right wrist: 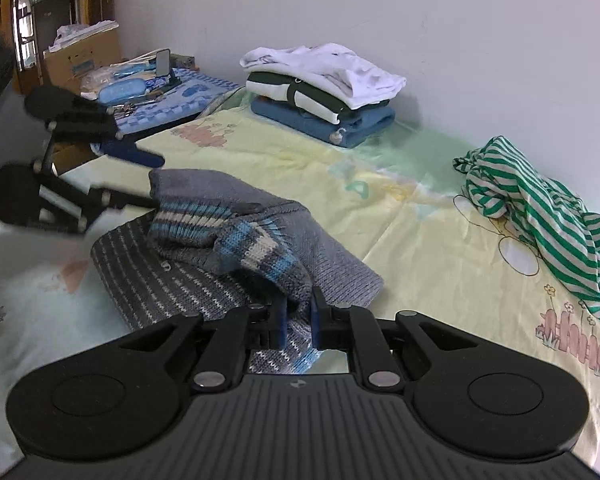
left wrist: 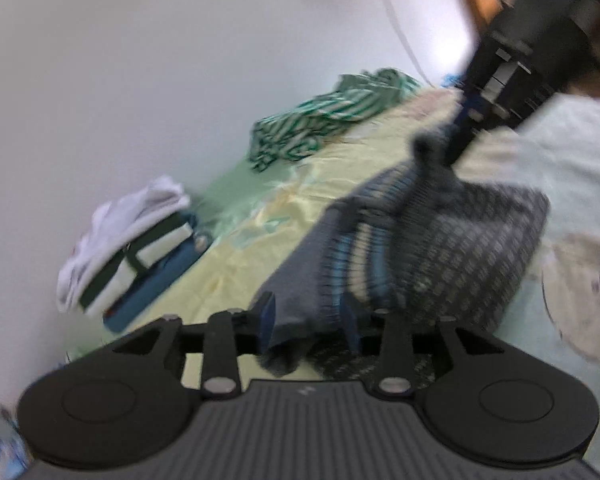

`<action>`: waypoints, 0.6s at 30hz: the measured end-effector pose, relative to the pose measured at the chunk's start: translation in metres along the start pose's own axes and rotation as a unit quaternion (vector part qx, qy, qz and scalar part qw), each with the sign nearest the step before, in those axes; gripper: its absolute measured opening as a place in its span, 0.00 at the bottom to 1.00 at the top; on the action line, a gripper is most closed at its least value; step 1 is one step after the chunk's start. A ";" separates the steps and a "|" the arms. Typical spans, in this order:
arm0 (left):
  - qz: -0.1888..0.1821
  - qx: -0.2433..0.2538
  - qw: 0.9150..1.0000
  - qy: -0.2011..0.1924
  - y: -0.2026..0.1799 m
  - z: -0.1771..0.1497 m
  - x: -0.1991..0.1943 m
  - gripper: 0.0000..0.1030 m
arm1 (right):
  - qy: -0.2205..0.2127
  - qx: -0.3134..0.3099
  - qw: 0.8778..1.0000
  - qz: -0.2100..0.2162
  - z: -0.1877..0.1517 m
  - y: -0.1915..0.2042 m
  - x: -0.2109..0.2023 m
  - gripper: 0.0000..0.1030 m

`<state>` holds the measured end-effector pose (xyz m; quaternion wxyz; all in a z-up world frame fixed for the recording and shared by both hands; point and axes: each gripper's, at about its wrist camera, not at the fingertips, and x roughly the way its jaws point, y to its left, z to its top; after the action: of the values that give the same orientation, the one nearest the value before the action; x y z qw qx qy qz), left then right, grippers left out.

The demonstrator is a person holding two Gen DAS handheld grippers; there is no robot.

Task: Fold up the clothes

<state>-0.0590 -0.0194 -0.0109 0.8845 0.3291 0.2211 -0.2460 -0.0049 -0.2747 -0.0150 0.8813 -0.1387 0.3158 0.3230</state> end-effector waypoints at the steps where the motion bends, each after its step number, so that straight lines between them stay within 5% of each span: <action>1: 0.001 0.014 1.000 -0.004 -0.006 -0.001 -0.001 0.45 | 0.001 0.003 1.000 -0.002 0.000 -0.001 0.000 0.10; 11: -0.018 0.133 0.991 0.001 -0.022 -0.015 0.006 0.53 | 0.018 -0.006 1.000 -0.023 -0.006 0.000 0.010 0.14; 13: -0.021 0.153 0.988 0.000 -0.021 -0.017 0.007 0.55 | 0.020 -0.022 0.999 -0.031 -0.007 0.004 0.012 0.25; 18: -0.028 0.186 0.982 0.003 -0.015 -0.013 0.012 0.68 | 0.007 -0.109 0.992 -0.069 -0.007 0.024 0.013 0.36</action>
<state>-0.0614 -0.0238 -0.0338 0.8000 0.4823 0.1830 -0.3065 -0.0163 -0.2535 -0.0296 0.8788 -0.2579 0.2742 0.2933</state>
